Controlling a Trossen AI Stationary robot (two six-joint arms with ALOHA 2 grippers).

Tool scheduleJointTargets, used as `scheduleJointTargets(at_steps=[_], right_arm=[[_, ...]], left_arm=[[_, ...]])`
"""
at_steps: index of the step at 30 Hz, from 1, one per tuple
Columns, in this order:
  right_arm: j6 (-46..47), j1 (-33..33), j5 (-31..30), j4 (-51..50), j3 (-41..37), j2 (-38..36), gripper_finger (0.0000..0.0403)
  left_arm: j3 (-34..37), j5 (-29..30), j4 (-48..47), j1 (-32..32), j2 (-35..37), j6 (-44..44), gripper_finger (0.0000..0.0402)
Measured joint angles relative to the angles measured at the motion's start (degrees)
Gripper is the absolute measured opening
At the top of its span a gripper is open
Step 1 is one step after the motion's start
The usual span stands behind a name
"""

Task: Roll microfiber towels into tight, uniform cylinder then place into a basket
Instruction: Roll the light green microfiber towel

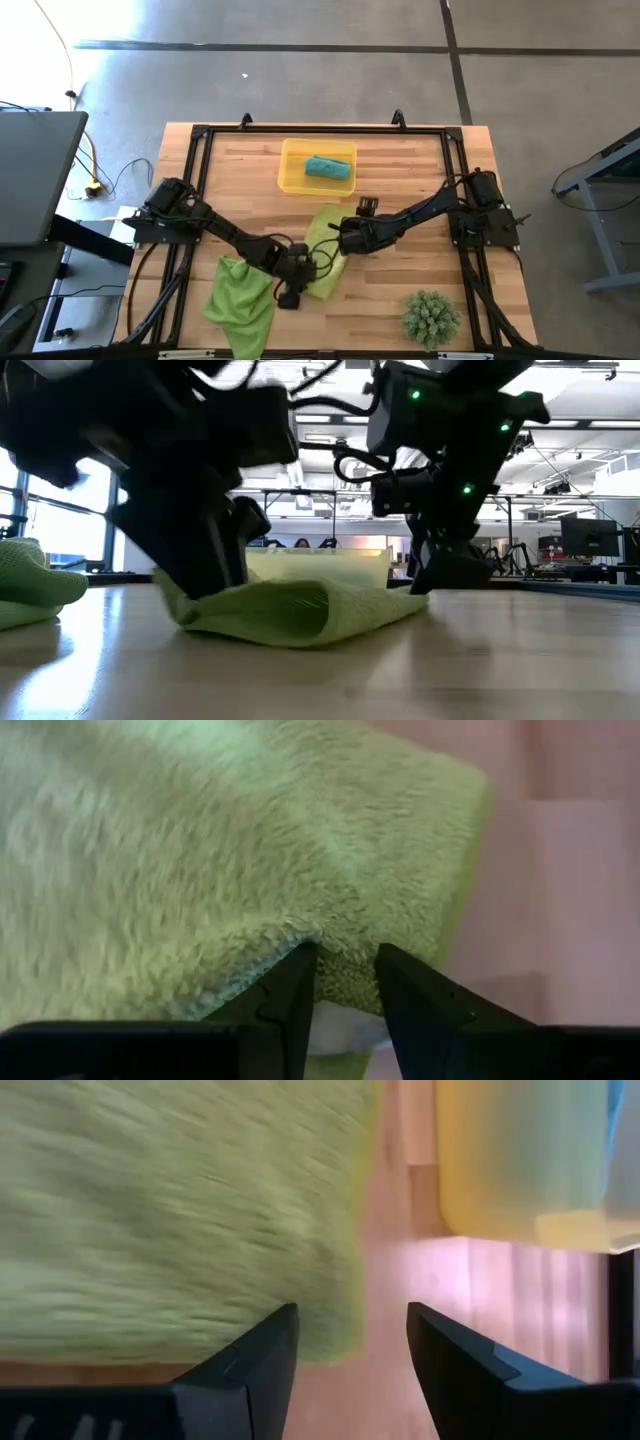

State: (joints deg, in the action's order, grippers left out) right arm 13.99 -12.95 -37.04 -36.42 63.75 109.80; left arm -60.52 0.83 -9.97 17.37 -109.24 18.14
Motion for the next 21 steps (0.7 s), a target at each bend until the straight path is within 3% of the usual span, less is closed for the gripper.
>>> scheduleJointTargets(at_steps=[4, 10, 15, 21], right_arm=[[-0.6, 1.4, 2.4, -2.2, 0.0, -1.7, 0.0181], [2.2, -0.8, 12.6, -3.6, 0.8, -8.5, 0.0181], [4.0, -4.9, 20.2, 5.2, 0.8, -11.0, 0.0181], [3.6, -9.8, 21.1, 17.4, 0.6, -7.5, 0.0181]], left_arm=[[-0.1, 1.8, 1.7, 0.4, 0.5, -3.8, 0.0103], [-1.3, 2.9, -1.5, 0.2, 2.2, -5.0, 0.0103], [-3.2, 3.3, -8.5, 0.2, 3.6, -11.3, 0.0103], [-3.2, 3.4, -15.8, 0.2, 4.1, -13.4, 0.0103]])
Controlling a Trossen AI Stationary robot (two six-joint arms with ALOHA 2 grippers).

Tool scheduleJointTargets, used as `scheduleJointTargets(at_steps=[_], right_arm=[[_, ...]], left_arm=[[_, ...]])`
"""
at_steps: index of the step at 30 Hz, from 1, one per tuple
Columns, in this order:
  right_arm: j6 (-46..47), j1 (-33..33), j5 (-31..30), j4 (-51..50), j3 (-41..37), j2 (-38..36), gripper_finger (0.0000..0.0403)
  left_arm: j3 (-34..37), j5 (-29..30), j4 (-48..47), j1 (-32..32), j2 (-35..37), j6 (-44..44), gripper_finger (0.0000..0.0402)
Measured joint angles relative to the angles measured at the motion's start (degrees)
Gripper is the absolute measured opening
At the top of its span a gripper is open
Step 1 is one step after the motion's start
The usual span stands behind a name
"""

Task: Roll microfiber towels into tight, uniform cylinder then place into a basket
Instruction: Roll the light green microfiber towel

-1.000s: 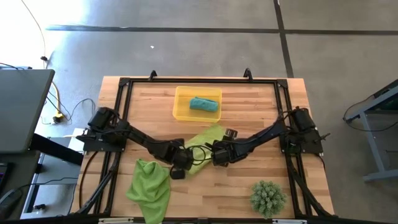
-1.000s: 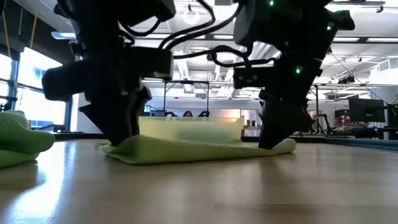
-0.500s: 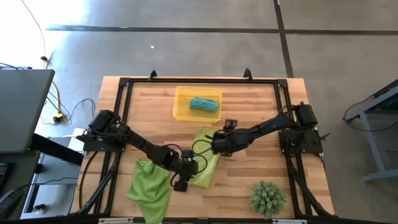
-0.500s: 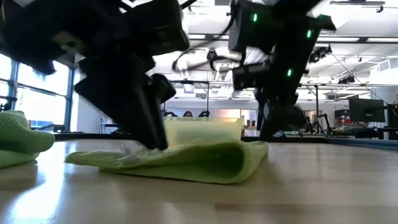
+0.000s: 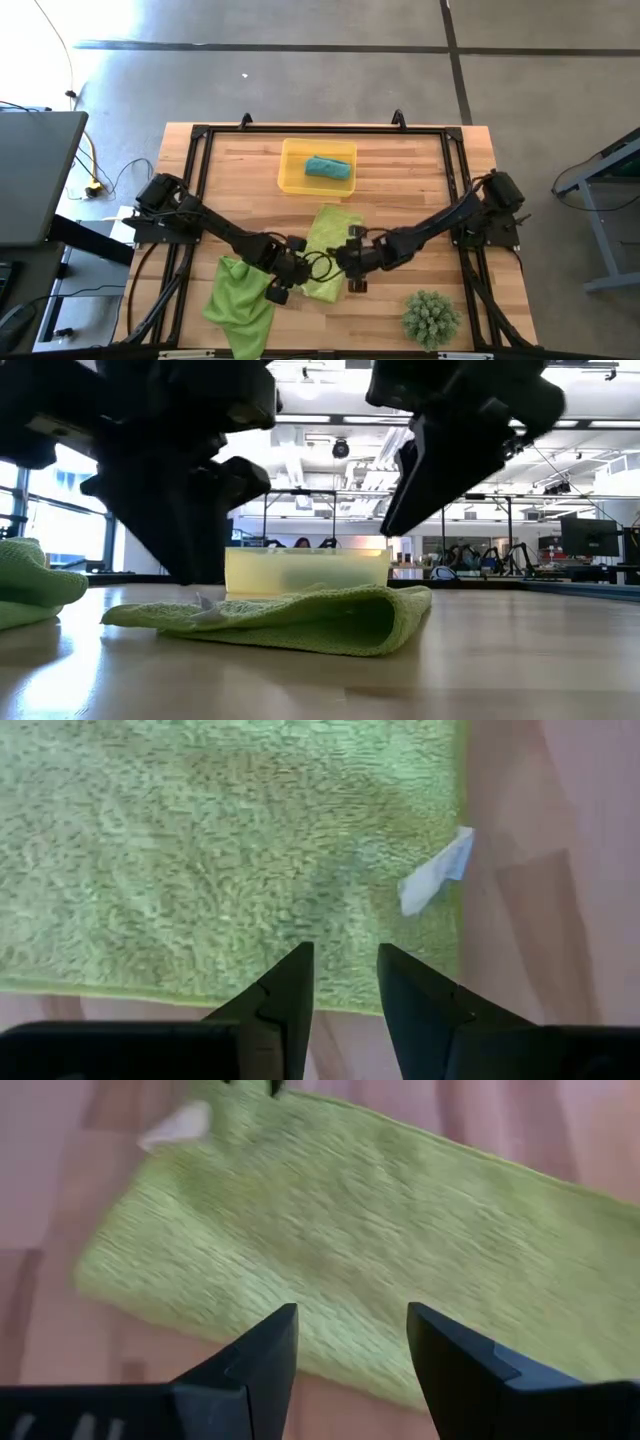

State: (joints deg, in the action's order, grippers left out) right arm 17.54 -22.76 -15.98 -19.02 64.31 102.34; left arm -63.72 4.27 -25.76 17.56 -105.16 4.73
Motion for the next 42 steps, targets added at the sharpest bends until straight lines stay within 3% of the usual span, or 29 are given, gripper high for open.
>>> scheduleJointTargets(at_steps=[5, 10, 16, 20, 29, 38, 42], right_arm=[[2.0, -1.9, 0.0, 4.3, 0.0, 4.5, 0.0181], [0.9, -2.4, -0.6, 1.6, 0.0, 6.7, 0.0181], [-2.7, -0.6, -6.8, -4.6, 0.0, 6.8, 0.0181], [-3.5, 0.9, -5.9, -7.0, 0.0, 6.5, 0.0181], [-1.7, -0.5, 8.9, -7.0, 0.3, 1.9, 0.0181], [-11.2, -5.8, 9.4, -2.5, -2.3, 1.9, 0.0181], [-16.5, -6.9, 7.4, 0.3, -4.7, 1.9, 0.0181]], left_arm=[[3.1, 0.1, -0.1, 0.4, -0.1, 4.0, 0.0103], [5.9, 0.3, 5.5, 1.6, -0.1, 8.4, 0.0103], [7.1, 0.3, 13.4, 3.9, -0.7, 11.3, 0.0103], [7.0, 1.1, 15.3, 5.0, -0.7, 7.6, 0.0103], [6.2, 4.1, 12.9, 5.2, 0.2, -0.2, 0.0103], [6.1, 4.5, 13.1, 5.7, -0.4, -18.1, 0.0104], [6.1, 5.2, 14.2, 6.2, -0.8, -21.3, 0.0104]])
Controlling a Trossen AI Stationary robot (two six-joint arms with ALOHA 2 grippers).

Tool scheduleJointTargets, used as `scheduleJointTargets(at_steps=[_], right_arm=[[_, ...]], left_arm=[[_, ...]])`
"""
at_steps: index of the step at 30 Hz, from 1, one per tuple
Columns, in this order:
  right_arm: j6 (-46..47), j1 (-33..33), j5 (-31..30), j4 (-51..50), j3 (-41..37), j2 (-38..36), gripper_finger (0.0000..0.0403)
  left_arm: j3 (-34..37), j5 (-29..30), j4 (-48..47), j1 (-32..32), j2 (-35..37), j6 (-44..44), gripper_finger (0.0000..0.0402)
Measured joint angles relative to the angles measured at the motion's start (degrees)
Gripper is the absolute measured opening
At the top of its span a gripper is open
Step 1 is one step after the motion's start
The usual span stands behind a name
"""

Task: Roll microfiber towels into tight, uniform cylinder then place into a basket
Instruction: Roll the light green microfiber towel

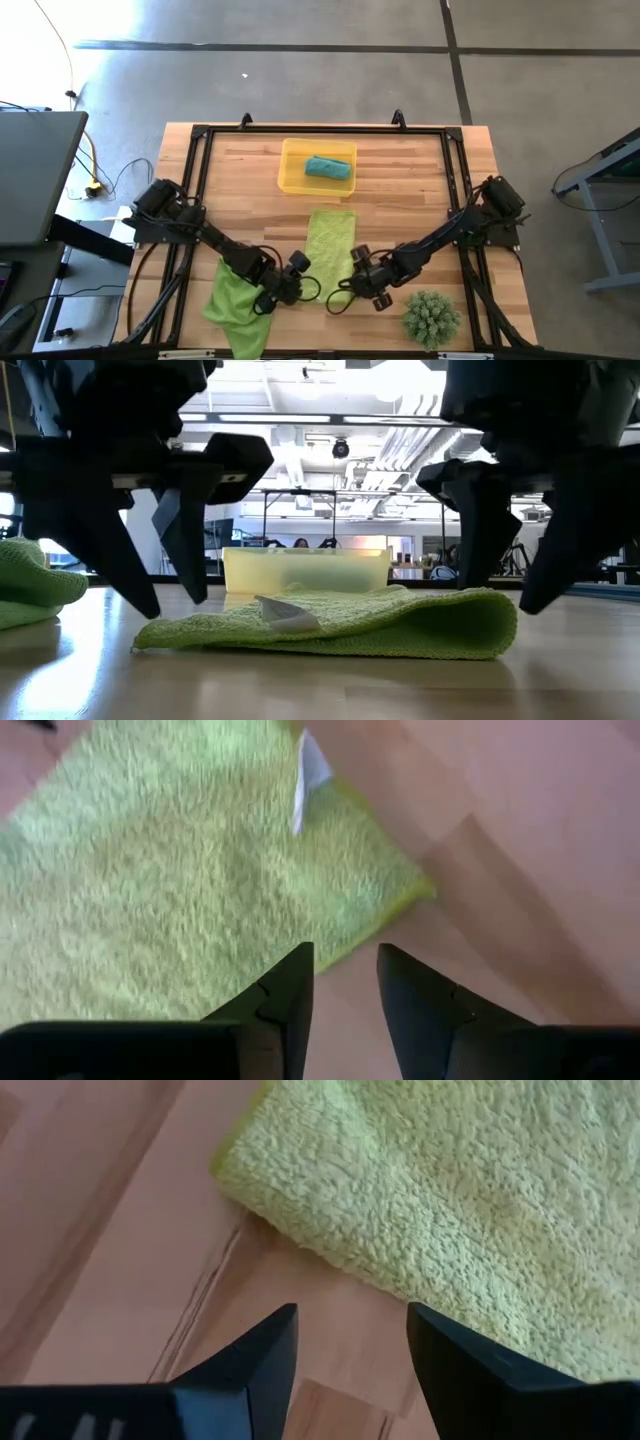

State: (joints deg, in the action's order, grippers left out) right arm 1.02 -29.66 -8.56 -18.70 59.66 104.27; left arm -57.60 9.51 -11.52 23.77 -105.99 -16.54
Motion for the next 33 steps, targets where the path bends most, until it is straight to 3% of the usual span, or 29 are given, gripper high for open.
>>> scheduleJointTargets(at_steps=[9, 21, 33], right_arm=[[-7.5, -1.0, -0.2, 6.6, -0.3, 0.0, 0.0181], [-7.5, -2.7, 1.0, 12.4, -0.3, 4.4, 0.0181], [-4.0, -2.9, 0.0, 13.0, -0.2, 5.9, 0.0174]], left_arm=[[0.0, -1.1, 2.9, 0.8, -0.9, -1.8, 0.0104], [-0.2, -3.5, 7.4, 1.1, -4.4, -1.7, 0.0104], [-0.1, -3.3, 9.7, 0.5, -5.1, 13.6, 0.0104]])
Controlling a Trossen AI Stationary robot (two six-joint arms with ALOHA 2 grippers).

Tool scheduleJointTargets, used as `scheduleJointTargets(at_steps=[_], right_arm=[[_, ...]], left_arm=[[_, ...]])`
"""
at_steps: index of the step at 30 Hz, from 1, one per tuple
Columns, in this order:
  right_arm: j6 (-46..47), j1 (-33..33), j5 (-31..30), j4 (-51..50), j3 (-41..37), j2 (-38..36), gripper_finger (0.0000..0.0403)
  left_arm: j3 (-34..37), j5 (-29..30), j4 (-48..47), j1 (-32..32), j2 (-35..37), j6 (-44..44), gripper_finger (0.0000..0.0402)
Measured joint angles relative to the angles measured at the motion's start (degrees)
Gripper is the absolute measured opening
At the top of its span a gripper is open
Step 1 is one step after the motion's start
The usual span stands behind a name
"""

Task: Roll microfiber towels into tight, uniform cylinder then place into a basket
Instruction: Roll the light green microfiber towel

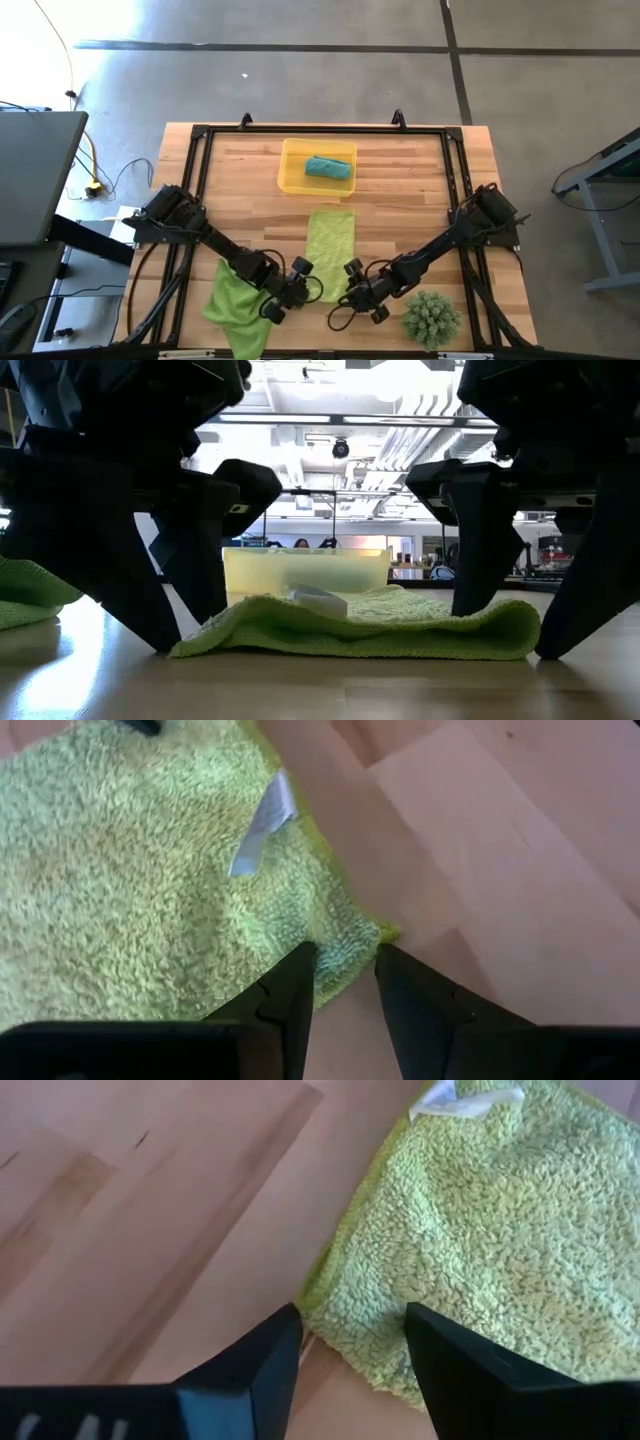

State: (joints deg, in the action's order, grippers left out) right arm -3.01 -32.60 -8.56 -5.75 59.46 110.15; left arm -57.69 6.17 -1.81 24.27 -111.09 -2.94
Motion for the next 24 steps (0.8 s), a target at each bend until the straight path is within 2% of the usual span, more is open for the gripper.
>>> scheduleJointTargets(at_steps=[3, 11, 15, 24], right_arm=[[1.8, -0.3, -0.2, -0.1, 0.0, 0.1, 0.0142], [9.2, -2.0, -0.4, -0.3, 0.0, 0.2, 0.0011], [12.3, -2.1, 0.1, -0.4, -0.1, -0.5, 0.0014], [21.3, 0.3, 4.8, -0.5, -0.2, -4.7, 0.0002]], left_arm=[[0.0, -0.1, -0.4, 0.0, 0.0, 2.0, 0.0102], [0.0, 0.2, -0.7, 0.2, -0.1, 3.3, 0.0086], [-0.2, 1.1, -1.5, 0.3, 0.7, 2.5, 0.0084], [-4.4, 4.6, -11.9, 1.2, 2.0, 2.6, 0.0096]])
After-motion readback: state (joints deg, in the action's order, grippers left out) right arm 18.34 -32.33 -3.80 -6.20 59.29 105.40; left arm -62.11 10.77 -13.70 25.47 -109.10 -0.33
